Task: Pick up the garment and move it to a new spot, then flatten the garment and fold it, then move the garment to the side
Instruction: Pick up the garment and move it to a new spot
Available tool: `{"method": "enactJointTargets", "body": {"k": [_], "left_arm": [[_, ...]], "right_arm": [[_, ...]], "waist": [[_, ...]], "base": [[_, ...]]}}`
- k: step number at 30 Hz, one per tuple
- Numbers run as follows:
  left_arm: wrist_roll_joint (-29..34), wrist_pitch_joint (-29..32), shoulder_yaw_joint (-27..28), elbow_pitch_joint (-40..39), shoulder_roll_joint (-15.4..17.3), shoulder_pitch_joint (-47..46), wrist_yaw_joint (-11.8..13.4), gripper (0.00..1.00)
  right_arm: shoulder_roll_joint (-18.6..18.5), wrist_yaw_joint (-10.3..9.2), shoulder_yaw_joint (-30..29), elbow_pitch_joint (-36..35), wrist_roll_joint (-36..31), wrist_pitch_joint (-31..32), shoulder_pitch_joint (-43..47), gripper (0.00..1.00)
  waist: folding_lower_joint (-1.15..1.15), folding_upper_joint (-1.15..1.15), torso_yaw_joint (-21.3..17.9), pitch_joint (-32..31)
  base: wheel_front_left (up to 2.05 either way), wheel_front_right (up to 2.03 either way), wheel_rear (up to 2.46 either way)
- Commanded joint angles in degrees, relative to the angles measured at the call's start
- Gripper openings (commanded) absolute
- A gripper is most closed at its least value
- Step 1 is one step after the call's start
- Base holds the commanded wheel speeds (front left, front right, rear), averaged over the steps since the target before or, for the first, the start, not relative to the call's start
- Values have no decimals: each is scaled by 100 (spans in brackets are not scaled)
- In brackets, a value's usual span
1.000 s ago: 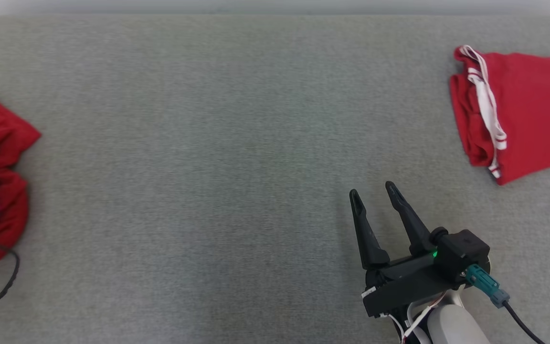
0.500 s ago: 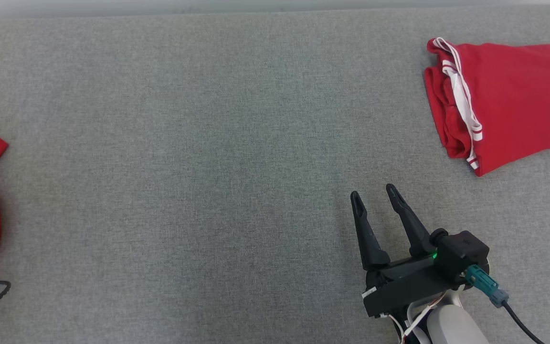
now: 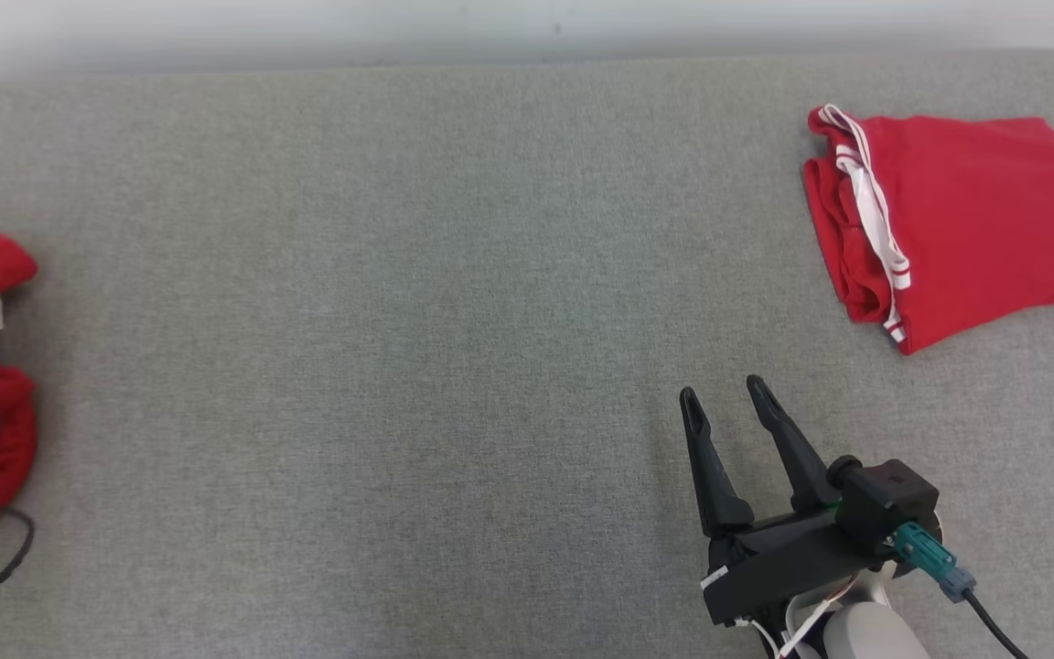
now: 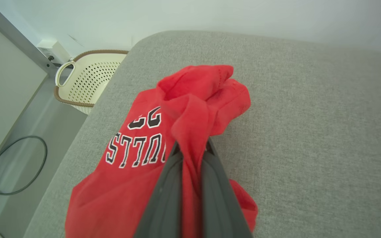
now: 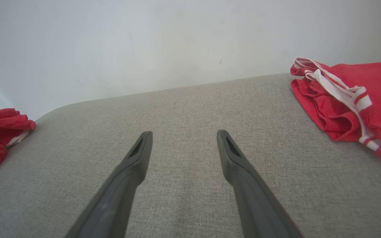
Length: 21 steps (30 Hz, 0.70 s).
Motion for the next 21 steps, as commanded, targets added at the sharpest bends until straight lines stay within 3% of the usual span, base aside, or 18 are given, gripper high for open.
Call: {"method": "enactJointTargets", "body": {"k": [1,10,21], "left_arm": [[19,-138,-16,-75,-44,-27,-26,0],[140,-678,-343,-1164,-309,-206,-198,0],[175,-349,-806,-2693,-606,-266,-268,0]], "right_arm": [[0,1,-13,14,25,13,80,100],[-1,1,-119,-18,23,60,202,100],[-1,1,-290,33,148,-28,403,100]], "waist": [[0,-1,55,-103],[0,-1,109,-478],[0,-1,-182,-762]], "base": [[0,0,0],[0,0,0],[0,0,0]]}}
